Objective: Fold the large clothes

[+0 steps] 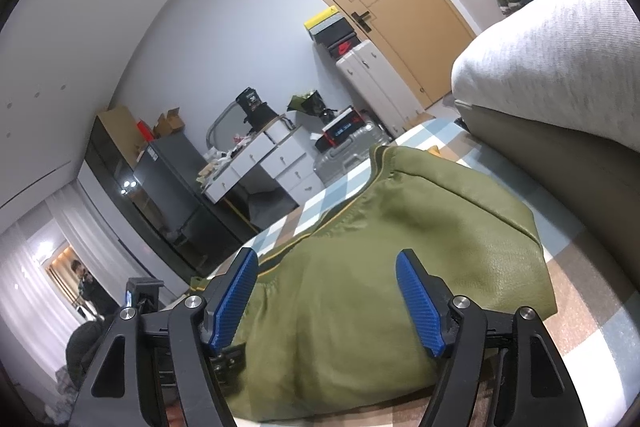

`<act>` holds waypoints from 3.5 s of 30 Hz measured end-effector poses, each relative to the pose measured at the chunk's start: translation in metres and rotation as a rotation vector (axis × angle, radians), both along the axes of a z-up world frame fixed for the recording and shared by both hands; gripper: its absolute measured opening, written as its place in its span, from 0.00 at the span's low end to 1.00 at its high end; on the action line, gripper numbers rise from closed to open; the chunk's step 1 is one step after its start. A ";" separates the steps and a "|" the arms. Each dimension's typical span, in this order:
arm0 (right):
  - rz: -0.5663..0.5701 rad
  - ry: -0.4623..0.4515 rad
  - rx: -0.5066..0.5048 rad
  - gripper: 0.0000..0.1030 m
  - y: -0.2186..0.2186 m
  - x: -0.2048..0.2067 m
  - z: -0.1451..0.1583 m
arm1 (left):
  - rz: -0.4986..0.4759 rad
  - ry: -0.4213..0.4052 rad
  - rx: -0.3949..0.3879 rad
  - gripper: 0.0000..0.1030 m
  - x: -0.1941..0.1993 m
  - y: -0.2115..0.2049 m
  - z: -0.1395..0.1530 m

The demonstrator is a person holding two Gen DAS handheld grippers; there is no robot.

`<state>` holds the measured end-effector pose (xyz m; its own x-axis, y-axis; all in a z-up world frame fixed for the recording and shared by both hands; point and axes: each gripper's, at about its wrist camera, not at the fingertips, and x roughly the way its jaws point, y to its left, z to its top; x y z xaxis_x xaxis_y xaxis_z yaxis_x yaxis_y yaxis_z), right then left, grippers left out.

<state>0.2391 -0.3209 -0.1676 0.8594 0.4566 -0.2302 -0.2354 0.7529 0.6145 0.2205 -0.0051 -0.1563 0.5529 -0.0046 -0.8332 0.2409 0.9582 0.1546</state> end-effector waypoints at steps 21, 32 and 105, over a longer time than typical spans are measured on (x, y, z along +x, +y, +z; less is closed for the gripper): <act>0.000 -0.001 -0.034 0.75 0.008 -0.001 0.001 | 0.185 -0.040 -0.087 0.98 -0.040 0.110 0.005; -0.029 0.013 -0.047 0.76 0.007 -0.002 0.000 | 0.152 -0.061 -0.122 0.99 -0.043 0.115 0.006; 0.853 0.812 -1.450 0.88 0.569 0.185 0.018 | 0.092 -0.430 -0.065 0.30 -0.075 0.148 0.052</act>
